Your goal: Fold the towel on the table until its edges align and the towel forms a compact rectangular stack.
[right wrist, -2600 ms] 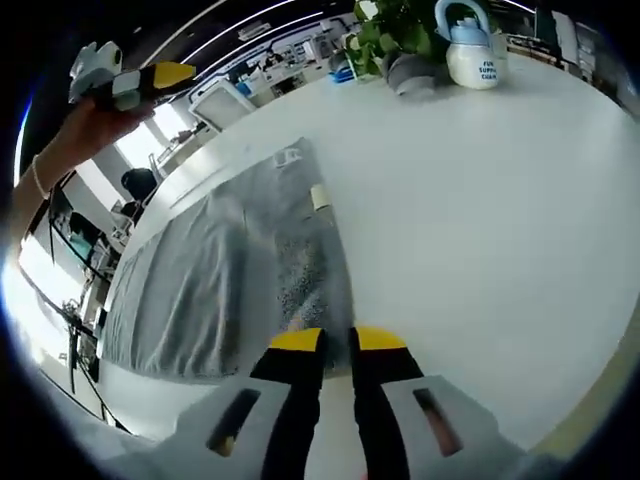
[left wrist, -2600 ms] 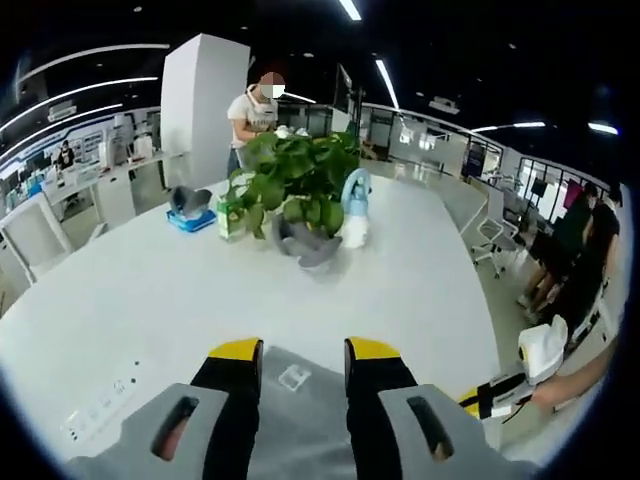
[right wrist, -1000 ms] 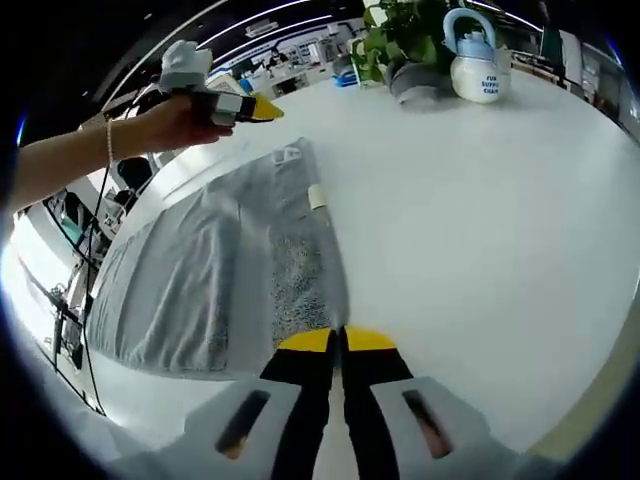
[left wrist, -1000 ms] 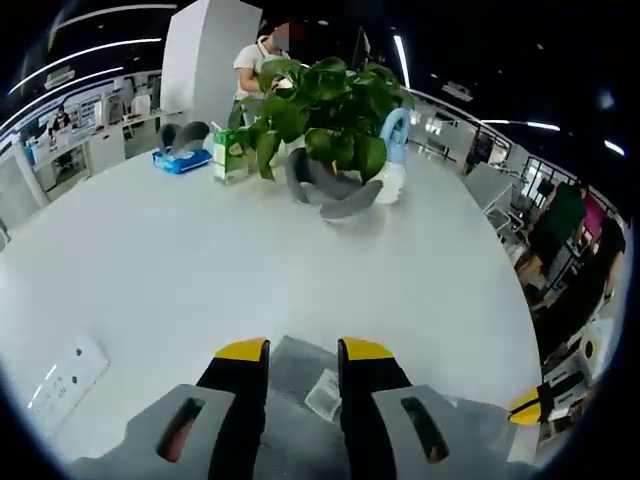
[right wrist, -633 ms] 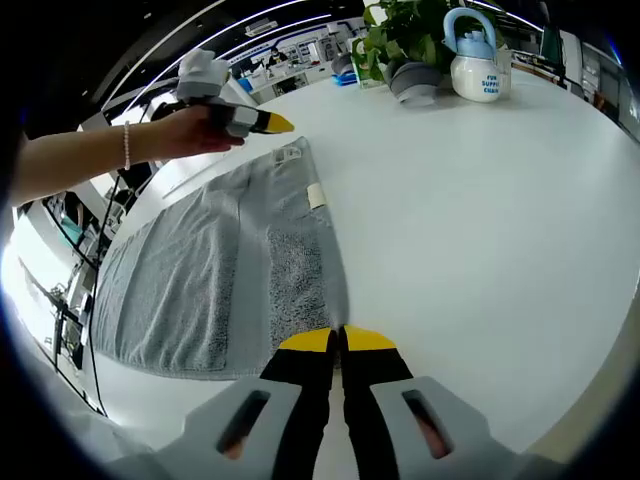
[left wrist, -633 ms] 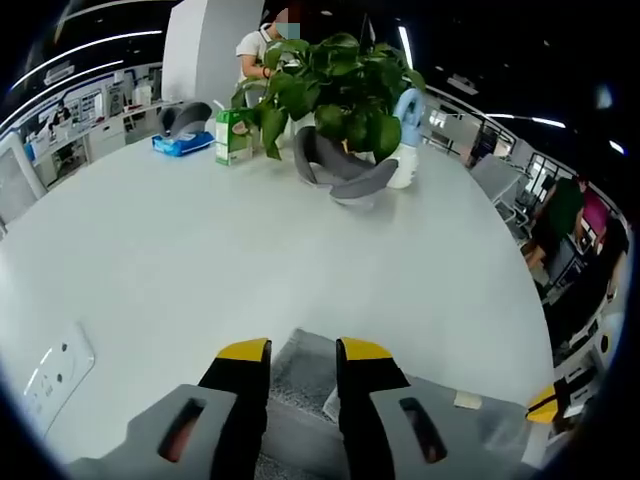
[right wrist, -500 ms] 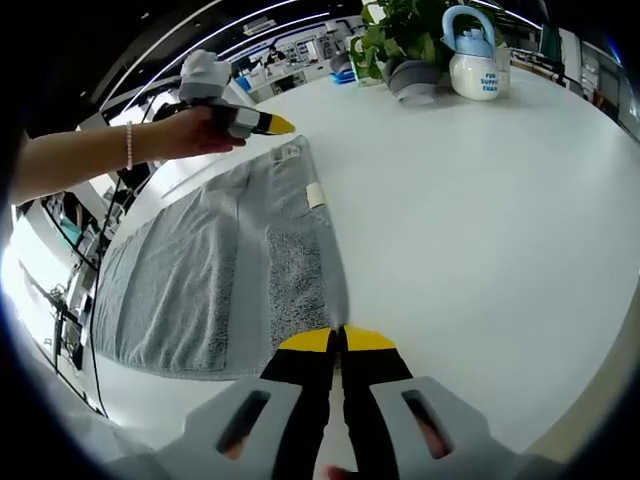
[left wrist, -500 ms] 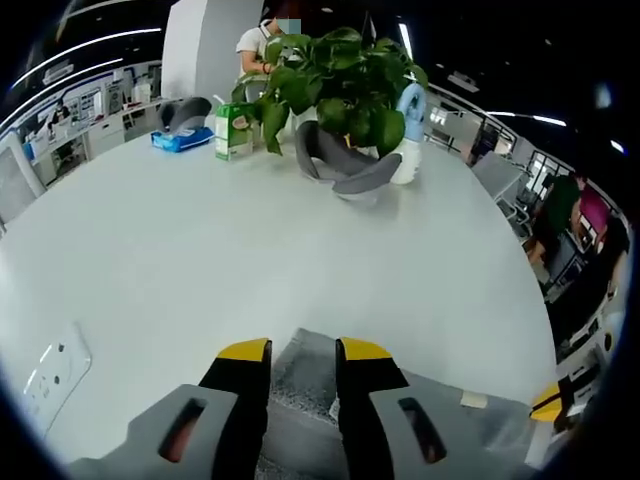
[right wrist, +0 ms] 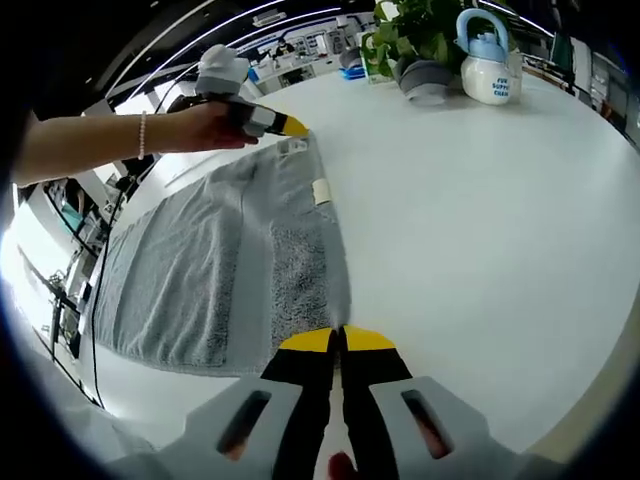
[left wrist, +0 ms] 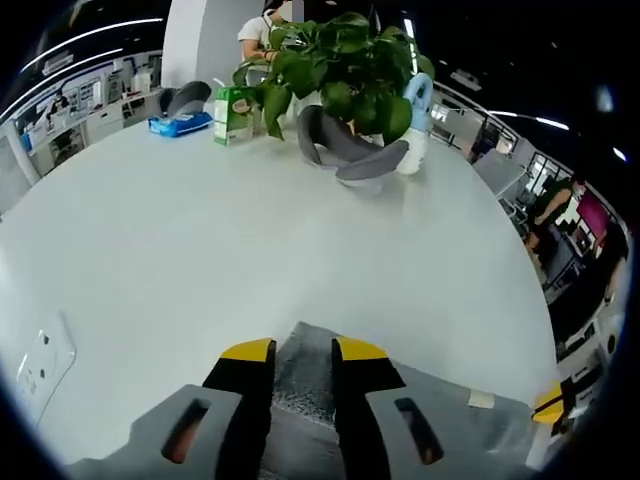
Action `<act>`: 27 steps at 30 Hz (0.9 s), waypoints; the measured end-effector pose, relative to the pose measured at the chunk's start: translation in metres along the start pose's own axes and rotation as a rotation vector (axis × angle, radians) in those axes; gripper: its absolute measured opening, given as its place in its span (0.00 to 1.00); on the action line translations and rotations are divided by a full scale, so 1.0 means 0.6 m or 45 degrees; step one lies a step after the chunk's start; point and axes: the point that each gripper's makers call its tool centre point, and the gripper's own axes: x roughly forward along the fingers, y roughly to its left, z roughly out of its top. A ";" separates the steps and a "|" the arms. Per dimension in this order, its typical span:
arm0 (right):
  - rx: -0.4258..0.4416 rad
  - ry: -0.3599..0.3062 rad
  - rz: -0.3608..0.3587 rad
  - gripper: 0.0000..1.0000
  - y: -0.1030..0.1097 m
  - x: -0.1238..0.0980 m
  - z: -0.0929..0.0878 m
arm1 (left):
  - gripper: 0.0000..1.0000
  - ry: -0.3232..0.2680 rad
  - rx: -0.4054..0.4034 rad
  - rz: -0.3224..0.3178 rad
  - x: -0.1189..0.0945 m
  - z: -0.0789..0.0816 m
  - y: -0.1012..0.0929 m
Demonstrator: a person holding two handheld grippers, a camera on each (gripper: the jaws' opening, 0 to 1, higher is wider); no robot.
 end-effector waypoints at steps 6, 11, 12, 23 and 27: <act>-0.147 0.027 -0.034 0.00 0.004 0.001 0.000 | 0.21 0.012 0.036 0.010 0.001 -0.001 -0.002; -0.128 0.031 -0.034 0.00 0.003 0.001 -0.001 | 0.14 0.025 0.076 0.028 0.004 -0.002 0.006; -0.130 0.034 -0.035 0.00 0.003 0.001 -0.001 | 0.12 0.030 0.085 0.031 0.005 -0.002 0.007; -0.143 0.059 -0.031 0.00 0.003 -0.002 0.005 | 0.05 0.058 0.137 0.059 -0.003 0.004 0.009; -0.114 0.047 -0.018 0.00 0.008 -0.006 0.014 | 0.05 0.034 0.120 0.067 -0.018 0.015 0.011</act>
